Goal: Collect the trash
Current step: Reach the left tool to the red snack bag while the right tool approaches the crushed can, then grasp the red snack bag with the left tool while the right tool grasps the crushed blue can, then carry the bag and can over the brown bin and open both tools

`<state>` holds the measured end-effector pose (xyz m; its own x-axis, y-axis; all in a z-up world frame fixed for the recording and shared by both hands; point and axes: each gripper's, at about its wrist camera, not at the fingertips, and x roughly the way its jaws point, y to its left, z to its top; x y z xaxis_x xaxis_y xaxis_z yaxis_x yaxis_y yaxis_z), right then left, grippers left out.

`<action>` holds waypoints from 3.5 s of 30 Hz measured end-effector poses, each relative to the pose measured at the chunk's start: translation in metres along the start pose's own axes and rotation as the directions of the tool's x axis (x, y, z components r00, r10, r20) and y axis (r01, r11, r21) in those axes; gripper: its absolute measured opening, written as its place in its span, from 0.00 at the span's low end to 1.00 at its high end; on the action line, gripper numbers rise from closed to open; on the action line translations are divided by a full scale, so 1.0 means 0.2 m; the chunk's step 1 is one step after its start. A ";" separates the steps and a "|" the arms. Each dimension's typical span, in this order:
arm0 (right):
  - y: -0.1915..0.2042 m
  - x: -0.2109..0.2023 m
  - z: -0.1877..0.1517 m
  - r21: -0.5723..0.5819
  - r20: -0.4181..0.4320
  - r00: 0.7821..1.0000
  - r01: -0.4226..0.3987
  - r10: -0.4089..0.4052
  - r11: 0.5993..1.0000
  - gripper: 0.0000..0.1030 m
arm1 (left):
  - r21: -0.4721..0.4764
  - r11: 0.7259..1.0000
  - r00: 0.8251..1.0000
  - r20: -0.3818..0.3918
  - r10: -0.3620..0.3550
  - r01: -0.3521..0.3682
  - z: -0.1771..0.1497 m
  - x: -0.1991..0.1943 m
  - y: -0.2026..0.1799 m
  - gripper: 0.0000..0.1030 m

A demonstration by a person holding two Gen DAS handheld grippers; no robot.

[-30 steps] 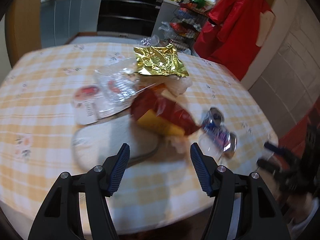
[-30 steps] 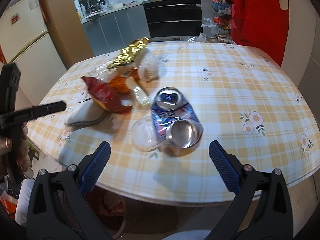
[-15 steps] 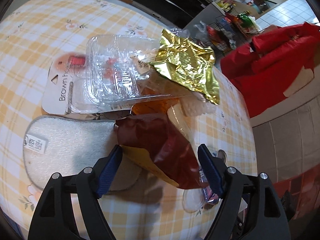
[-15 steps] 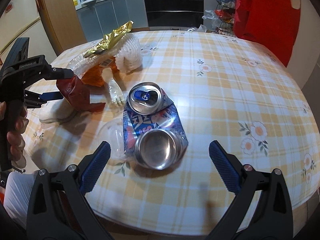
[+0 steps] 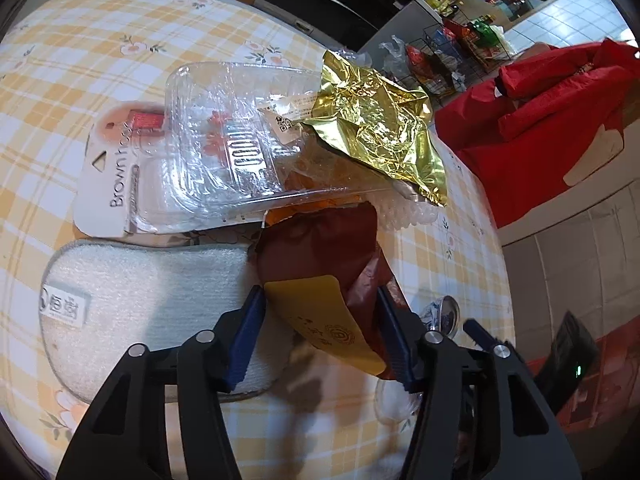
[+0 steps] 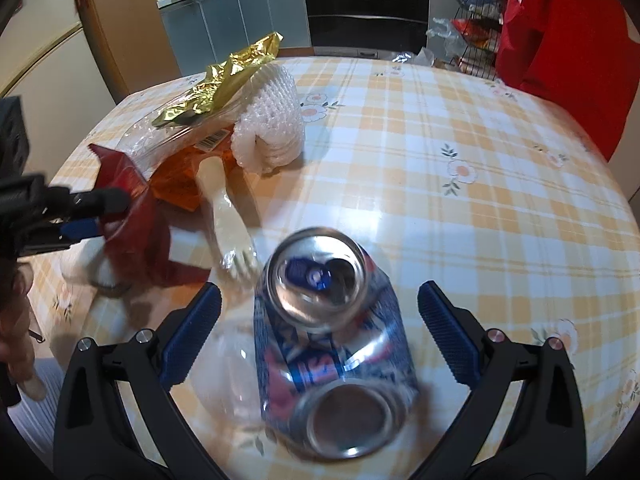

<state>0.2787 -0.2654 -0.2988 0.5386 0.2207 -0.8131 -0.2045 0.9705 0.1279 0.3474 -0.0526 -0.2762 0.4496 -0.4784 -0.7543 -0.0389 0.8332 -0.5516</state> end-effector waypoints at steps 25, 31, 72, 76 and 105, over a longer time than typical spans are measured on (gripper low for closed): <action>-0.01 0.08 0.00 -0.009 -0.043 0.998 0.036 -0.037 0.999 0.83 | 0.186 0.982 0.996 0.073 -0.049 0.035 -0.09 -0.27 -0.08 0.46; 0.01 -0.05 -0.01 0.015 0.048 0.999 0.008 -0.009 1.000 0.78 | 0.213 0.977 0.993 0.105 -0.048 0.025 -0.11 -0.35 -0.08 0.46; 0.61 -0.89 -0.19 -0.084 0.274 0.948 -0.141 0.159 0.986 0.78 | 0.332 0.943 0.993 0.119 -0.008 -0.032 -0.73 -1.08 0.21 0.46; 0.69 -0.94 -0.25 -0.102 0.276 0.945 -0.153 0.175 0.983 0.78 | 0.307 0.951 0.997 0.072 -0.002 -0.020 -0.83 -1.07 0.30 0.46; 1.04 -0.87 -0.54 -0.151 0.072 0.950 -0.291 0.304 0.945 0.78 | 0.141 0.945 0.886 0.410 0.217 -0.296 -0.83 -1.48 0.51 0.91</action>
<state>0.0546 -0.1117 -0.1925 0.5085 0.5119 -0.6924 -0.4736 0.8378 0.2716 0.0628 0.1277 -0.1685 0.7556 -0.1294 -0.6421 -0.0444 0.9679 -0.2473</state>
